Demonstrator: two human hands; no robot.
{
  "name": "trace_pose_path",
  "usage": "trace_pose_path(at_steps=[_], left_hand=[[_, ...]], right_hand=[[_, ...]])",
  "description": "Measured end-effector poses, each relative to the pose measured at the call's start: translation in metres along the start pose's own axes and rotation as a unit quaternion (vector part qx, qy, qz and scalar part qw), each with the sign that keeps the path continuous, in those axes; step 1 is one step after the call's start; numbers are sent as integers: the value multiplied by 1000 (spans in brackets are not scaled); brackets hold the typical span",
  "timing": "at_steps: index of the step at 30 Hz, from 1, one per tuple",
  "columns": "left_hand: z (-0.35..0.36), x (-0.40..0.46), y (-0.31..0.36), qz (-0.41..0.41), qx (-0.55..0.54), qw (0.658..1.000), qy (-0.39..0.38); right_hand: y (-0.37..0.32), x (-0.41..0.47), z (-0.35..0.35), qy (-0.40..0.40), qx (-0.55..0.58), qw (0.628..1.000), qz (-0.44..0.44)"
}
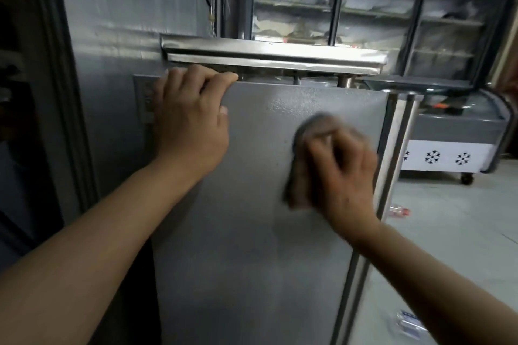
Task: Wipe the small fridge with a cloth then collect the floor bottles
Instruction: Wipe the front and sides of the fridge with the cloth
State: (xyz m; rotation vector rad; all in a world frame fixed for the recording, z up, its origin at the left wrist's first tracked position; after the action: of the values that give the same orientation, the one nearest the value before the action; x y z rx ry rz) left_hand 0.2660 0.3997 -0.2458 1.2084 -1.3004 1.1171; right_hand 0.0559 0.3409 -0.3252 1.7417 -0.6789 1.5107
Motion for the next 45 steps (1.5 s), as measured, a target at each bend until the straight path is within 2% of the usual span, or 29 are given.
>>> trace_pose_path(at_steps=[3, 5, 7, 11, 13, 15, 18, 20, 22, 25, 28, 30, 33, 36, 38, 42, 43, 45], left_hand=[[-7, 0, -2, 20, -12, 999, -41], [-14, 2, -8, 43, -35, 996, -69], [-24, 4, -22, 54, -26, 995, -78], [-36, 0, -60, 0, 11, 998, -68], [-34, -5, -64, -7, -5, 997, -74], [-31, -7, -62, -14, -18, 998, -66], [-30, -8, -61, -34, -34, 997, -52], [-30, -7, -63, -39, -44, 997, -49], [-31, -7, -65, -43, -54, 996, -51], [-31, -6, -66, -47, -62, 996, -49], [-31, -6, -66, -49, -75, 995, -47], [-32, -6, -66, -55, -89, 993, -54], [-36, -5, -68, -59, -109, 990, -72], [-43, -7, -74, -68, -148, 980, -111], [-50, -11, -78, -88, -195, 969, -125], [-65, -27, -89, -139, -236, 953, -130], [-67, -31, -91, -150, -235, 951, -131], [-70, -38, -95, -169, -230, 949, -133]], right_hand=[[-17, -47, -7, -88, 4, 981, -170], [-16, -38, -8, -96, 14, 975, -199], [-20, -7, -3, -66, 25, 983, -170], [-41, 57, 19, 56, 37, 998, 11], [-55, 57, 28, 83, 14, 995, 55], [-70, 32, 33, 56, 12, 998, 18], [-87, -16, 31, -22, 37, 989, -141], [-86, -20, 26, -60, 53, 977, -195], [-82, 4, 28, -64, 68, 979, -182], [-75, 66, 37, 28, 41, 996, -68], [-81, 92, 47, 85, -7, 995, -46], [-91, 72, 49, 71, 6, 994, -84], [-105, 28, 45, -29, 42, 976, -210], [-108, 34, 40, -80, 53, 959, -265], [-110, 61, 43, -54, 49, 969, -238], [-123, 108, 58, 40, 3, 997, -71], [-129, 104, 61, 48, 1, 997, -61], [-142, 79, 62, 27, 23, 992, -119]])
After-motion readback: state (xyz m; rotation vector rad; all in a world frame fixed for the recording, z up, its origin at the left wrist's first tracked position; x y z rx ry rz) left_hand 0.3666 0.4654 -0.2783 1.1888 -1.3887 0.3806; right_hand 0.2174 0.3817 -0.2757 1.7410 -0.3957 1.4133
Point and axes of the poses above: each hand's wrist, its own x-axis towards the middle knuckle, its own z-axis out of the palm, y = z × x, the point moved 3 cm from there along x, towards the middle knuckle, and after that the axes turned 13 degrees about y, right-handed, at the moved point
